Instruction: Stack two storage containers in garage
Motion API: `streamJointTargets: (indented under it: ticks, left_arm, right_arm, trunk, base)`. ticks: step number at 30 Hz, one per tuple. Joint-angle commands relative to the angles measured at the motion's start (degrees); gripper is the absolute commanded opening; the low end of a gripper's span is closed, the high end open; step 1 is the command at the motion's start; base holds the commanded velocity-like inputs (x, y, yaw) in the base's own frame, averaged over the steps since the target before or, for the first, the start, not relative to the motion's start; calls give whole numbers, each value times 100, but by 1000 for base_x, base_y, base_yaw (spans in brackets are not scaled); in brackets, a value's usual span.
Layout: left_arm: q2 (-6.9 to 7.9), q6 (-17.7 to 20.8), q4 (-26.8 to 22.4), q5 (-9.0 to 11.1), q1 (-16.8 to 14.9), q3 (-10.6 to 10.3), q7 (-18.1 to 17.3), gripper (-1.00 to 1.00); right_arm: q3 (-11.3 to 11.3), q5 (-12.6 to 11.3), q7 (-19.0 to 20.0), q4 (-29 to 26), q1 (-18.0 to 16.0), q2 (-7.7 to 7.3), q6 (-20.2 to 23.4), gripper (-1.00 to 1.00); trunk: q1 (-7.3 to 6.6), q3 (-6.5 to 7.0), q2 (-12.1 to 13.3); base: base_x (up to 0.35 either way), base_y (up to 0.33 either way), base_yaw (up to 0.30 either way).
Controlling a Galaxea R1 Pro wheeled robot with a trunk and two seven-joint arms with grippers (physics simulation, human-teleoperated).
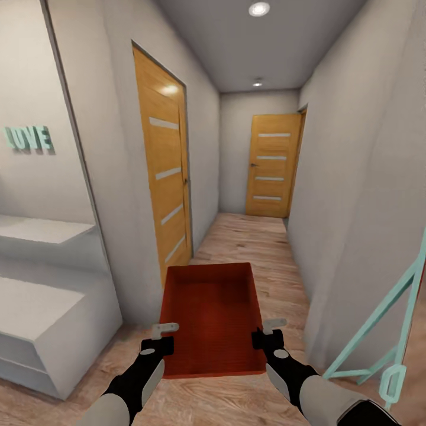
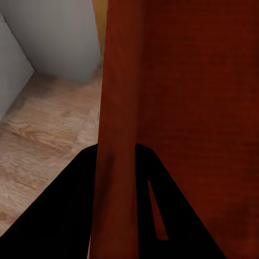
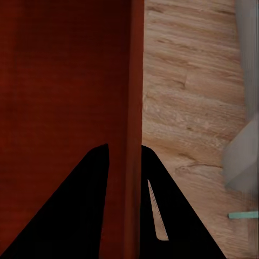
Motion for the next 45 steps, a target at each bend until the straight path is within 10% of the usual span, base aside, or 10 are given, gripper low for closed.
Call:
streamJointTargets:
  ticks: [1,23,45]
  left_arm:
    - [144,-60,-32,-83,-1,141,359,-100]
    - [144,-60,-35,-83,-1,141,359,-100]
    - [144,-60,-29,-83,-1,141,359,-100]
  right_arm:
    - [-244,-246,3,2,-6,3,5,-100]
    - [-244,-246,3,2,-6,3,5,-100]
    - [-244,-246,3,4,-6,3,14,-100]
  trunk:
    - [4,-8,-5]
    - [4,-8,-5]
    - [4,-8,-5]
  base:
    - [323,169,-281]
    - [323,169,-271]
    - [323,158,-13]
